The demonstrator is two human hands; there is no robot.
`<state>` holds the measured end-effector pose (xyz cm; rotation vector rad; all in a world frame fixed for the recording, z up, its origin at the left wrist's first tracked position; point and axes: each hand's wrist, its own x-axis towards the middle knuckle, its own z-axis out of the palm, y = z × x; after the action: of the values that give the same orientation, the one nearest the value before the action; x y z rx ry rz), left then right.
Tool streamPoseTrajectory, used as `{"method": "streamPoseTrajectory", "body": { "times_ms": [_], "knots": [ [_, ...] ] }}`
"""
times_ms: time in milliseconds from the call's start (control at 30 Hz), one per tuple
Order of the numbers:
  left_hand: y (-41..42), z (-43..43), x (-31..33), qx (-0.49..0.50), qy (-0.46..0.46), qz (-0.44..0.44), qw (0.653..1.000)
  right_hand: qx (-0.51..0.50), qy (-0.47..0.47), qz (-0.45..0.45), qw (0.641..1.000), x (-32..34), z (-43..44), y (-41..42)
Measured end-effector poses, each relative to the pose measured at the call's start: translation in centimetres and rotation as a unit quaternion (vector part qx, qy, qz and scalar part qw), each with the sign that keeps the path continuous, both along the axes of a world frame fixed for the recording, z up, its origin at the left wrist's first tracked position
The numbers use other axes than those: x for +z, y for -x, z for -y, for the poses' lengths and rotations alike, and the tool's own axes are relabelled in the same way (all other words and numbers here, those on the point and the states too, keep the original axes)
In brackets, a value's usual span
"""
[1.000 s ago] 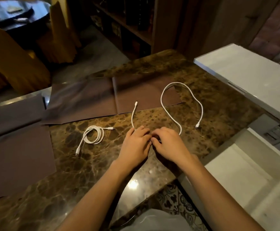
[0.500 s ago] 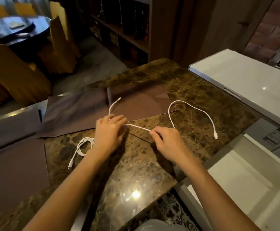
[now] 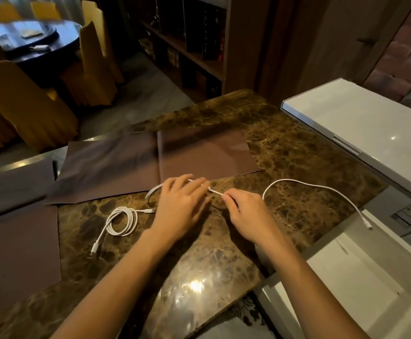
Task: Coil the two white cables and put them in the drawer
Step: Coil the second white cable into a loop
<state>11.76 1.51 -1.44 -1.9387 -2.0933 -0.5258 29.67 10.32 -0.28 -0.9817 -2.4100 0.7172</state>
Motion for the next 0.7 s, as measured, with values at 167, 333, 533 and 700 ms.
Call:
{"method": "streamPoseTrajectory", "body": {
  "times_ms": [167,333,533,700],
  "knots": [
    [0.2,-1.2,-0.3,-0.045,-0.021,0.01,0.999,0.023,0.007,-0.01,1.0,0.3,-0.6,0.8],
    [6.4,0.2,-0.2,0.107,-0.016,0.061,0.992,0.013,0.007,0.013,1.0,0.3,-2.9,-0.8],
    [3.6,-0.1,0.9,0.034,-0.044,0.057,0.997,0.06,-0.023,-0.01,0.998,1.0,-3.0,3.6],
    [2.4,-0.6,1.3,0.048,-0.065,0.121,0.989,0.114,-0.029,-0.026,0.993,1.7,-2.4,6.5]
  ]
}}
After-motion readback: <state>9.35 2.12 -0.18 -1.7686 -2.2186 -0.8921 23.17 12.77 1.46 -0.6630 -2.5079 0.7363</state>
